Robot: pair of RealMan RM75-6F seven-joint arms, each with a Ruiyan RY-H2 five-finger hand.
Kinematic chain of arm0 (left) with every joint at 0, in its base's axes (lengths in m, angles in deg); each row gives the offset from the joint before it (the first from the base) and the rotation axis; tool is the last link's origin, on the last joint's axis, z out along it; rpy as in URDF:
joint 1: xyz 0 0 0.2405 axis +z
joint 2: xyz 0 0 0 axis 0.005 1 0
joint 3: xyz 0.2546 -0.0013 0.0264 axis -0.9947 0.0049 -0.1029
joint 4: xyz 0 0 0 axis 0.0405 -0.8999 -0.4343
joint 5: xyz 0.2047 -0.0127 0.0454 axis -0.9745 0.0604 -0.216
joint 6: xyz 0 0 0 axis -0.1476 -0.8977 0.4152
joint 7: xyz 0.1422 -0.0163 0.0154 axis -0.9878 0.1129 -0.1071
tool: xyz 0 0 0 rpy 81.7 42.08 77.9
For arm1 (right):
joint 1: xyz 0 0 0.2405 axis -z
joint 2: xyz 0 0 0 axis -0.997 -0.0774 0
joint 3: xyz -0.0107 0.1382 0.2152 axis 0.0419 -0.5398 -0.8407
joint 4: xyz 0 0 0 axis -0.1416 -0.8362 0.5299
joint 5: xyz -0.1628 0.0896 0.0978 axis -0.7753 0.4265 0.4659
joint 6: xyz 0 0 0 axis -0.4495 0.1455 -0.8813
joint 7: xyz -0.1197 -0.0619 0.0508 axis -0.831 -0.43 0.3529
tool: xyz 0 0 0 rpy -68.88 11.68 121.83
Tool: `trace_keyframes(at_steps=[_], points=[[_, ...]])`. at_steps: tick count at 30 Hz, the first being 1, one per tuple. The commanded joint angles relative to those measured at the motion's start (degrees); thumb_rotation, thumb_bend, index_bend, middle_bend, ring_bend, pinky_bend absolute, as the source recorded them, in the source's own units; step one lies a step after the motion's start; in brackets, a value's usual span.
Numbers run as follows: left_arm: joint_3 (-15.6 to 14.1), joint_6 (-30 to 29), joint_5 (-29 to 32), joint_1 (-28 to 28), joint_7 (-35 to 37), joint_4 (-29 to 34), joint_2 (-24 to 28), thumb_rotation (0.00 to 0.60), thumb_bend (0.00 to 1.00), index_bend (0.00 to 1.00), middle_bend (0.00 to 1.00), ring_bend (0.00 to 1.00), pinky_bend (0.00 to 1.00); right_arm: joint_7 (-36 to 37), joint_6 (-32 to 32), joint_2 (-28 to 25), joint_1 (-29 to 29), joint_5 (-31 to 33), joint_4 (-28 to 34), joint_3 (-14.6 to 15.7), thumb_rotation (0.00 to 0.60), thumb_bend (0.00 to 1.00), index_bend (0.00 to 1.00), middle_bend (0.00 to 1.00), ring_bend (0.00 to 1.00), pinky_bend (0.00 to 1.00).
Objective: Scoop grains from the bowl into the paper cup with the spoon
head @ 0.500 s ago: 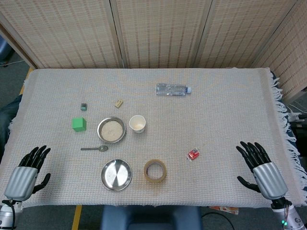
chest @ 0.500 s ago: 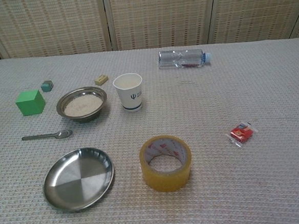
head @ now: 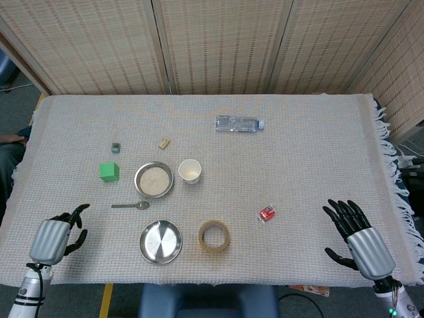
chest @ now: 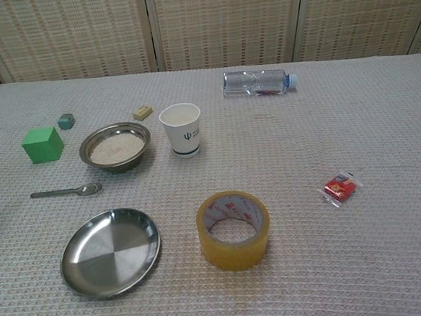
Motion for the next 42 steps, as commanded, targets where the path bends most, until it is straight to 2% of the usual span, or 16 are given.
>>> trace_keyframes(at_steps=[1,6,12,18,26,42], points=[[1.3,7.4,3.7,-3.6,-5.6,0.8,-1.4,0.600,0.40,0.43,1.00,1.00,1.00,0.1,-0.3,-0.1,0.0,-0.1,0.3,0.3,0.600,0.09,0.00,0.00,0.00,0.00],[3.1,10.0,8.4,-5.3,-12.9,1.3,-5.5,0.600,0.40,0.46,1.00,1.00,1.00,-0.6,-1.3,-0.7,0.1,0.6,1.2,0.7,0.600,0.09,0.00,0.00,0.00,0.00],[4.5,12.1,12.3,-7.3,-17.7,-1.0,-10.0,0.600,0.40,0.38,1.00,1.00,1.00,-0.6,-2.3,-1.4,0.1,1.4,2.4,0.7,0.600,0.09,0.00,0.00,0.00,0.00],[6.2,11.1,13.9,-8.8,-19.4,-5.7,-14.5,0.600,0.39,0.34,1.00,1.00,1.00,-0.8,-2.8,-1.7,0.1,2.1,2.9,0.6,0.600,0.09,0.00,0.00,0.00,0.00],[6.6,11.1,14.4,-11.1,-22.3,-12.6,-19.0,0.600,0.39,0.39,1.00,1.00,1.00,-1.2,-3.9,-2.3,0.1,3.0,3.6,0.6,0.600,0.09,0.00,0.00,0.00,0.00],[7.3,14.7,17.8,-14.0,-22.6,-18.6,-23.6,0.600,0.39,0.42,1.00,1.00,1.00,-1.5,-6.0,-4.0,-0.3,3.9,4.8,0.8,0.600,0.09,0.00,0.00,0.00,0.00]])
